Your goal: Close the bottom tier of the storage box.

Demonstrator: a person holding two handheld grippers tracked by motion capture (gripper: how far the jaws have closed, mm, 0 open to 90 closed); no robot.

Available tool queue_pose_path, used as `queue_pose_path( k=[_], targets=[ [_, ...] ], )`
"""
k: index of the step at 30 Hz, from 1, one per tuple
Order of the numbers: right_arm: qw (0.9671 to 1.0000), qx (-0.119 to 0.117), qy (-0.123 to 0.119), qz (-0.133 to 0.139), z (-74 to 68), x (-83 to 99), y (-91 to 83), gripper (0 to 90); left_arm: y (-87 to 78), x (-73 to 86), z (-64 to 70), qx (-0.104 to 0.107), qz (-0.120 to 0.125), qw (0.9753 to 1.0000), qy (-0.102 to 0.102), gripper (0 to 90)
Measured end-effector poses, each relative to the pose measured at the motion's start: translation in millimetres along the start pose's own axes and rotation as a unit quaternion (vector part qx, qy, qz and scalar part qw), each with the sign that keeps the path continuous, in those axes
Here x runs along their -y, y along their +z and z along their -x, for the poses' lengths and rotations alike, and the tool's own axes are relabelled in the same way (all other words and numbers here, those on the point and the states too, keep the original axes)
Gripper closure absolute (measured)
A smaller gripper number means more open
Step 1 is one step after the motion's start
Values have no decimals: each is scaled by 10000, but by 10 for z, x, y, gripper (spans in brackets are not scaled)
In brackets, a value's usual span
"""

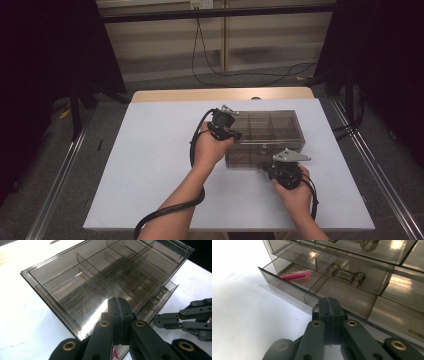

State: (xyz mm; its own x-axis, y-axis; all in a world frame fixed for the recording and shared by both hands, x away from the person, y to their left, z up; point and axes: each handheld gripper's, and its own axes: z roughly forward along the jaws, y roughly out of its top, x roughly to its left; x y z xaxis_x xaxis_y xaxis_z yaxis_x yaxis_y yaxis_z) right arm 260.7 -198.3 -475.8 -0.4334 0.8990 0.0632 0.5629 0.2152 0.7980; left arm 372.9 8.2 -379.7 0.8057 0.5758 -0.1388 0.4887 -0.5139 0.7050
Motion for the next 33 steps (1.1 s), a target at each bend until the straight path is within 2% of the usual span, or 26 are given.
queue_pose_path(
  k=[4,13,18,20,33],
  targets=[
    [10000,12,-1,-6,10,-7,1,900,-6,-4,0,-36,-61,10000,50,900],
    [10000,29,-14,-16,23,-28,16,900,1,-2,2,-5,-6,10000,-15,900],
    [10000,36,-6,-3,28,-31,28,900,-2,-3,-4,-1,-32,10000,17,900],
    [10000,36,-1,-4,28,-33,29,900,5,-3,5,-6,15,10000,-38,900],
    [10000,94,3,28,38,-50,57,900,2,-14,-5,22,-62,10000,-4,900]
  ],
)
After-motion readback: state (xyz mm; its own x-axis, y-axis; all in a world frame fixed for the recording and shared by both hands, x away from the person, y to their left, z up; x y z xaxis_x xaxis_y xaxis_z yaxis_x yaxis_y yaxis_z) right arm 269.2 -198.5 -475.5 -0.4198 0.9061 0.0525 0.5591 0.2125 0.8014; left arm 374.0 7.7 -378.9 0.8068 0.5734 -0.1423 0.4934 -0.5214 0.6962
